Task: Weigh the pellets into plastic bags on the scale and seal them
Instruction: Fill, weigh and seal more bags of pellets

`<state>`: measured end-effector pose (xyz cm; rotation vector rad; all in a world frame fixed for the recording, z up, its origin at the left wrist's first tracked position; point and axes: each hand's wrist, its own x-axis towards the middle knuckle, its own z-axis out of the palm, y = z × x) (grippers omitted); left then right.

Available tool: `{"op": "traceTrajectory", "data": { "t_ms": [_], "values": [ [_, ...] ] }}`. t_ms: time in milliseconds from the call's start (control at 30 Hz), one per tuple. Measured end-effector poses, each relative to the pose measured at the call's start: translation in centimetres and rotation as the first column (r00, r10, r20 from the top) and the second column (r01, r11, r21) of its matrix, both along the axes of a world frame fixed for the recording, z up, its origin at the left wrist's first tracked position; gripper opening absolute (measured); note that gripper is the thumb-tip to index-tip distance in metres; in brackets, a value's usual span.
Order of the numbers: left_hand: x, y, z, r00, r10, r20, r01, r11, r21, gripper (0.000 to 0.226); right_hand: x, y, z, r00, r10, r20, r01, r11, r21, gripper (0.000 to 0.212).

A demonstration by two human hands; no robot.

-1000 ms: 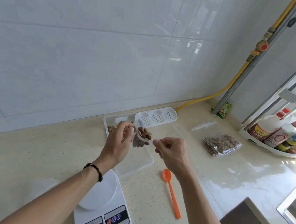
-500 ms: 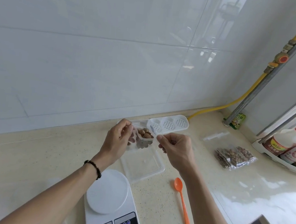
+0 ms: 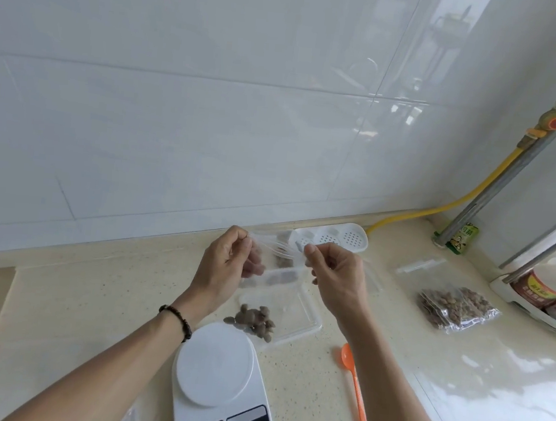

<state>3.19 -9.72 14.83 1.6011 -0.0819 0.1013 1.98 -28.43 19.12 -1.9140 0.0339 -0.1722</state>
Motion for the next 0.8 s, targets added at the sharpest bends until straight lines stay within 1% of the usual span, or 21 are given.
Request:
{"op": "traceTrajectory", "data": {
  "t_ms": [67, 133, 200, 233, 300, 333, 367, 433, 500, 567, 633, 700, 800],
  "values": [
    [-0.1, -0.1, -0.1, 1.000, -0.016, 0.007, 0.016, 1.000, -0.006, 0.022, -0.2, 0.1, 0.0, 0.994, 0.100, -0.035, -0.100, 0.995, 0.000, 0.015],
    [-0.1, 0.0, -0.4, 0.999, -0.032, 0.008, 0.032, 0.999, 0.009, 0.018, -0.3, 0.3, -0.4, 0.980, 0.180, -0.081, -0.185, 0.981, -0.057, 0.012],
    [-0.3, 0.0, -0.4, 0.999, -0.040, -0.003, 0.040, 0.999, 0.015, 0.016, -0.1, 0.6, -1.1, 0.978, 0.183, -0.100, -0.194, 0.975, -0.107, 0.010],
    [-0.4, 0.2, -0.4, 0.999, -0.046, -0.014, 0.046, 0.999, 0.014, 0.016, -0.1, 0.8, -1.5, 0.978, 0.177, -0.109, -0.188, 0.977, -0.098, 0.011],
    [-0.6, 0.8, -0.6, 0.994, -0.088, -0.062, 0.091, 0.995, 0.044, 0.018, -0.2, 1.1, -2.1, 0.978, 0.165, -0.128, -0.168, 0.986, -0.007, 0.010],
    [-0.6, 1.4, -0.9, 0.985, -0.133, -0.109, 0.143, 0.985, 0.094, 0.020, -0.3, 1.2, -2.5, 0.978, 0.161, -0.129, -0.155, 0.986, 0.058, 0.009],
    [-0.6, 2.1, -1.5, 0.968, -0.183, -0.172, 0.211, 0.963, 0.165, 0.021, -0.5, 1.2, -2.8, 0.979, 0.152, -0.133, -0.135, 0.983, 0.127, 0.009],
    [-0.8, 3.6, -3.5, 0.925, -0.237, -0.297, 0.331, 0.886, 0.324, 0.020, -0.6, 0.9, -3.9, 0.979, 0.110, -0.172, -0.064, 0.966, 0.252, 0.012],
    [-1.0, 4.9, -5.6, 0.910, -0.213, -0.355, 0.359, 0.834, 0.420, 0.012, -0.7, 0.6, -5.4, 0.966, 0.047, -0.254, 0.031, 0.955, 0.294, 0.012],
    [-1.3, 5.7, -7.0, 0.912, -0.166, -0.375, 0.337, 0.825, 0.454, 0.007, -1.0, 0.3, -7.1, 0.933, -0.016, -0.360, 0.119, 0.956, 0.267, 0.011],
    [-1.7, 5.8, -7.8, 0.920, -0.120, -0.374, 0.303, 0.823, 0.480, 0.007, -1.7, 0.1, -8.8, 0.885, -0.064, -0.460, 0.175, 0.964, 0.202, 0.010],
    [-2.0, 5.5, -8.6, 0.931, -0.075, -0.357, 0.267, 0.808, 0.526, 0.011, -2.5, -0.2, -10.3, 0.843, -0.083, -0.531, 0.173, 0.977, 0.122, 0.011],
    [-2.5, 5.0, -9.9, 0.950, -0.002, -0.313, 0.200, 0.774, 0.601, 0.014, -3.6, -0.6, -12.2, 0.809, -0.099, -0.579, 0.117, 0.993, -0.007, 0.011]
  ]
}}
